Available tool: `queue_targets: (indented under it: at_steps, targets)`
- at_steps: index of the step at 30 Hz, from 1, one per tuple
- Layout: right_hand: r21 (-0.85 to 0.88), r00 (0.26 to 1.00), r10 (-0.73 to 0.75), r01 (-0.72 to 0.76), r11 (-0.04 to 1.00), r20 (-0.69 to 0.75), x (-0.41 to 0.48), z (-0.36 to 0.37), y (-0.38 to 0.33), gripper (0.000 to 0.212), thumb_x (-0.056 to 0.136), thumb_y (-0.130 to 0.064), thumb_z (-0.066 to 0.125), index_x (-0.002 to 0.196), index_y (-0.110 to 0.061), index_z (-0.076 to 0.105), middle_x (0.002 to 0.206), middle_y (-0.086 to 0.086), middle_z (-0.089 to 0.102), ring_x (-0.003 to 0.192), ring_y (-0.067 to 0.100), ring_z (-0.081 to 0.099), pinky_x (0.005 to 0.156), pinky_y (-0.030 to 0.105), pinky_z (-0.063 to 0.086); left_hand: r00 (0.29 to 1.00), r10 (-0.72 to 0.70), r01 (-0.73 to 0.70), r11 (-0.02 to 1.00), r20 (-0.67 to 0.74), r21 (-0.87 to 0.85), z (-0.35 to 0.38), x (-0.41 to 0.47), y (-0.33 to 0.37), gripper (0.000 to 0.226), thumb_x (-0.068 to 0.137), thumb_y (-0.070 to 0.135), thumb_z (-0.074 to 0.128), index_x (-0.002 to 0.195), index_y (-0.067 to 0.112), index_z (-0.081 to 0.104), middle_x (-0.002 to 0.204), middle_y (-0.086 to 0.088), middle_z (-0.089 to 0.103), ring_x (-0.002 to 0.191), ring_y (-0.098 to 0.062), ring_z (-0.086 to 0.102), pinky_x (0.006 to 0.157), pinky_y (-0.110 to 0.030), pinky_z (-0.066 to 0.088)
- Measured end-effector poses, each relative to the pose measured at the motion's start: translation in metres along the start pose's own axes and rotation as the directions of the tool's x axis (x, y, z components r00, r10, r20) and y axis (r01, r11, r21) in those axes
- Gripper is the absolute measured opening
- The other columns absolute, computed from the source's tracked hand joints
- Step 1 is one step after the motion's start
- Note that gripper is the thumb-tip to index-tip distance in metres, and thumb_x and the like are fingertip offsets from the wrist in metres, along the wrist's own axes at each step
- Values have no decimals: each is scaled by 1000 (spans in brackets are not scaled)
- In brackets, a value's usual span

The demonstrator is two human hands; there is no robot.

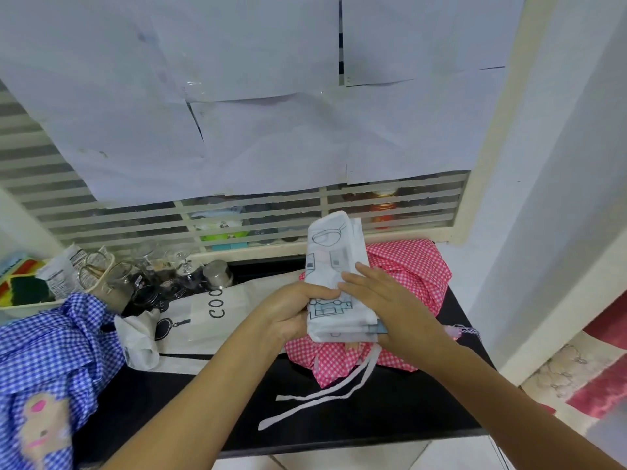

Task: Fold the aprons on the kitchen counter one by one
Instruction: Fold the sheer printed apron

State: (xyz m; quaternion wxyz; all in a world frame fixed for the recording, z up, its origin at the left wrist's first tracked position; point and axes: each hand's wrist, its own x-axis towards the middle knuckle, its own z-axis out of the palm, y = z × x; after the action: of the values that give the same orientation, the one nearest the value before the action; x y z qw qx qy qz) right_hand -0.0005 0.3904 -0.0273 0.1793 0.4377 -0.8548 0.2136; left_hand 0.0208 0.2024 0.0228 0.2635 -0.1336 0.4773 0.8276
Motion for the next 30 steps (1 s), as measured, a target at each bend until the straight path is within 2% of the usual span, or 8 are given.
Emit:
queue_targets:
  at_steps: [5,10,13,15,17,20,24,30]
  targets:
    - [-15,989,-58,56,998,-137,-4,2,2,74,61,-17,87,127,-17,53,134,6,57,129,21,40,101,37,37,999,-10,13,997,36,-77,-1,6,1,39,76,-8,50,108,0,71,100,-22,69,85,-33,69,86,-47,52]
    - [237,980,51,-4,972,-193,-3,-8,1,32,88,-30,56,117,-17,58,120,3,65,123,8,49,116,23,21,997,-5,13,995,77,-94,12,3,-3,42,68,-17,57,104,-2,70,97,-22,69,82,-31,70,77,-40,57]
    - [424,943,283,-188,886,-173,0,-18,-6,21,94,-38,51,108,-32,66,110,-33,62,114,-26,40,117,19,16,996,43,-14,931,72,-364,15,10,-11,76,29,-28,79,103,-19,64,100,-35,65,87,-42,67,70,-50,58]
    - [600,893,443,-313,737,-79,1,-19,-12,23,90,-22,63,101,-42,62,97,-47,58,101,-27,49,113,26,29,996,71,-38,888,56,-458,17,15,-17,85,37,-26,80,118,-19,55,117,-41,55,104,-50,59,85,-58,50]
    - [775,822,569,-363,518,5,1,-17,-15,28,85,-13,68,100,-36,64,93,-32,68,92,-10,63,93,24,50,996,53,-15,893,73,-450,20,15,-24,54,73,-13,61,126,-16,50,125,-41,50,111,-52,55,96,-59,43]
    - [873,742,669,-348,343,32,5,-14,-17,26,85,-10,67,109,-22,64,99,-17,72,94,0,67,76,13,51,993,47,18,856,111,-517,13,19,-33,44,87,-5,41,129,-15,47,131,-40,47,115,-52,53,95,-61,41]
    - [883,715,692,-383,274,95,8,-12,-21,22,85,-11,68,101,-26,66,93,-17,72,91,-2,67,71,12,50,979,119,-19,863,167,-505,9,19,-33,63,61,-19,68,121,-21,52,136,-40,40,125,-53,43,102,-62,35]
    - [863,712,680,-445,241,177,12,-17,-17,13,82,-3,70,93,-8,69,86,0,73,76,7,67,65,18,53,948,227,-137,924,223,-358,8,15,-19,70,65,22,86,124,-6,59,134,-32,49,124,-43,51,105,-56,37]
